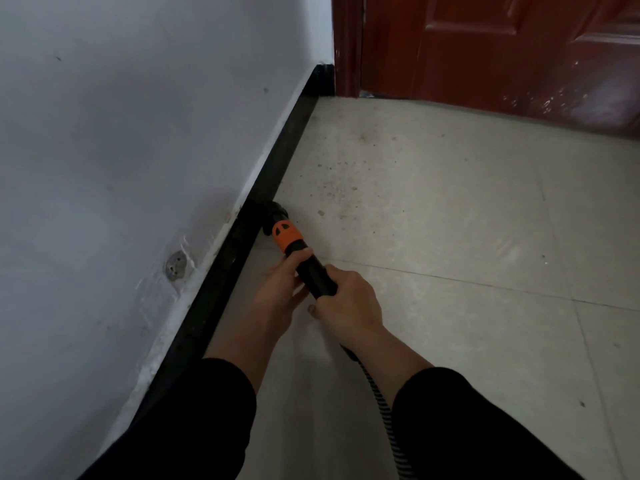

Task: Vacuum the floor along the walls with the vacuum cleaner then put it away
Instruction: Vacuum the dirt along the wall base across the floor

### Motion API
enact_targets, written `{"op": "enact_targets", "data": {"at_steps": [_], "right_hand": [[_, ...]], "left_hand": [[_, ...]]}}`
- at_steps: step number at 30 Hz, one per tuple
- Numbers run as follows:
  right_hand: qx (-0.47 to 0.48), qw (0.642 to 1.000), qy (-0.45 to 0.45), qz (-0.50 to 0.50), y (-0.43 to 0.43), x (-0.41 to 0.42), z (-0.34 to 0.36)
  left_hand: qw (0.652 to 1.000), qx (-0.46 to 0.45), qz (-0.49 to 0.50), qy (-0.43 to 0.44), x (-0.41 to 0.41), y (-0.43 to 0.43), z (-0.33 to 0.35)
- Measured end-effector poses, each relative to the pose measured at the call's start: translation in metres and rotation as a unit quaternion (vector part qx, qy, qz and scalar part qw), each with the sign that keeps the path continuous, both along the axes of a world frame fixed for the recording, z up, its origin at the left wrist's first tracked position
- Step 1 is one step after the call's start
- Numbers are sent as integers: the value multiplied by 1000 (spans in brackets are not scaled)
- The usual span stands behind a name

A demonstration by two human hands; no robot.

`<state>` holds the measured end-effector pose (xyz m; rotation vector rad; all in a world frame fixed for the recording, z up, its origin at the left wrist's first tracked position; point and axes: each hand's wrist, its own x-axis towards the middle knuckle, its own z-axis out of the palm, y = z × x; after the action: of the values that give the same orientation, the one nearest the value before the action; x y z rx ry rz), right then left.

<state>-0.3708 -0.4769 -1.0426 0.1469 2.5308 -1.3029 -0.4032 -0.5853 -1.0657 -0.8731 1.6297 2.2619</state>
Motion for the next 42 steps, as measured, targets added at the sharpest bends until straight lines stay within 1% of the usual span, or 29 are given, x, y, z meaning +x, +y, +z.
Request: {"op": "enact_targets", "data": {"at_steps": [7, 25, 42], "right_hand": [[7, 1000, 4, -3, 7, -3, 4], [49, 999, 9, -14, 30, 13, 12], [55, 996, 2, -70, 71, 34, 14]], "left_hand": [[1000, 6, 1, 7, -5, 7, -1], [999, 40, -20, -6, 4, 29, -5], [996, 84, -38, -9, 19, 79, -7]]}}
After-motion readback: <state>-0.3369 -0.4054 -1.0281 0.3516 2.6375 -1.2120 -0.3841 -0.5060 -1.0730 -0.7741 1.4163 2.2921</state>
